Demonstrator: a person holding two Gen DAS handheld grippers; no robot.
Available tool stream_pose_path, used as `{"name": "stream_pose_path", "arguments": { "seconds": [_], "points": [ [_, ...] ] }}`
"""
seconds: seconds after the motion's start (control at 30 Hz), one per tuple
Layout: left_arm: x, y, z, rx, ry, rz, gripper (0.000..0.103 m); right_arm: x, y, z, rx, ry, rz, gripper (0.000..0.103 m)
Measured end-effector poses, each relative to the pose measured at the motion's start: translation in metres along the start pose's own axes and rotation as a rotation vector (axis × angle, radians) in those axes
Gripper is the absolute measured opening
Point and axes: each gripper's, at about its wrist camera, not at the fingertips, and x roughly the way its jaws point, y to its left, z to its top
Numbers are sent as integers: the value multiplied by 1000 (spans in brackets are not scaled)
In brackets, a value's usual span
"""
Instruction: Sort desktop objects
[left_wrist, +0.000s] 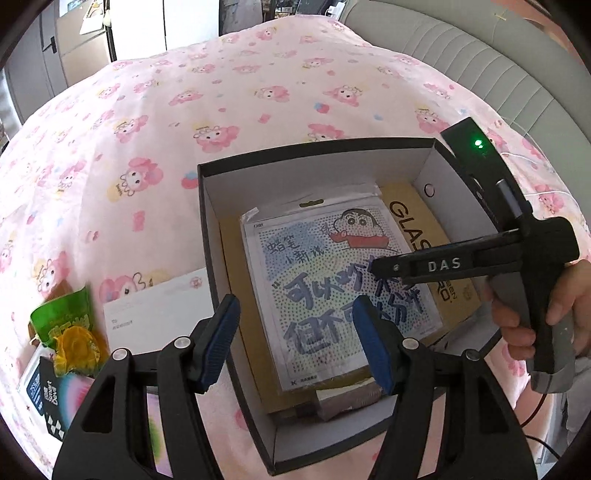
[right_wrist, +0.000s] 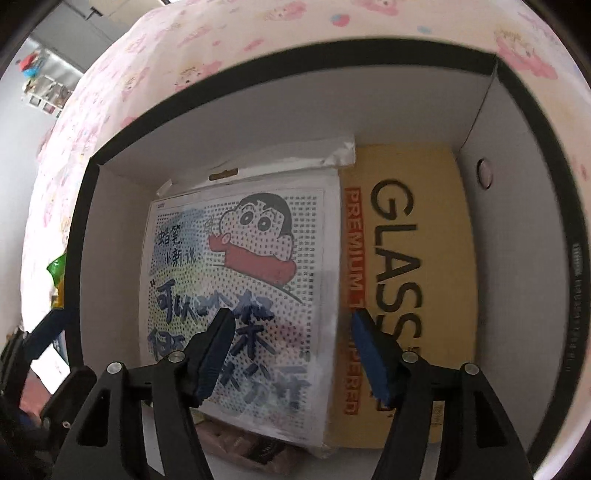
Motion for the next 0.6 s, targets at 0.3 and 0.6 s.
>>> {"name": "stream_pose_path", "arguments": {
  "seconds": [0.3, 0.6],
  "points": [
    [7, 1, -5, -7, 11, 4, 63, 1, 20, -12, -69, -12, 57, 76],
    [3, -5, -11, -34, 3, -43, 57, -52, -2, -63, -22, -163, 63, 76]
  ]
}}
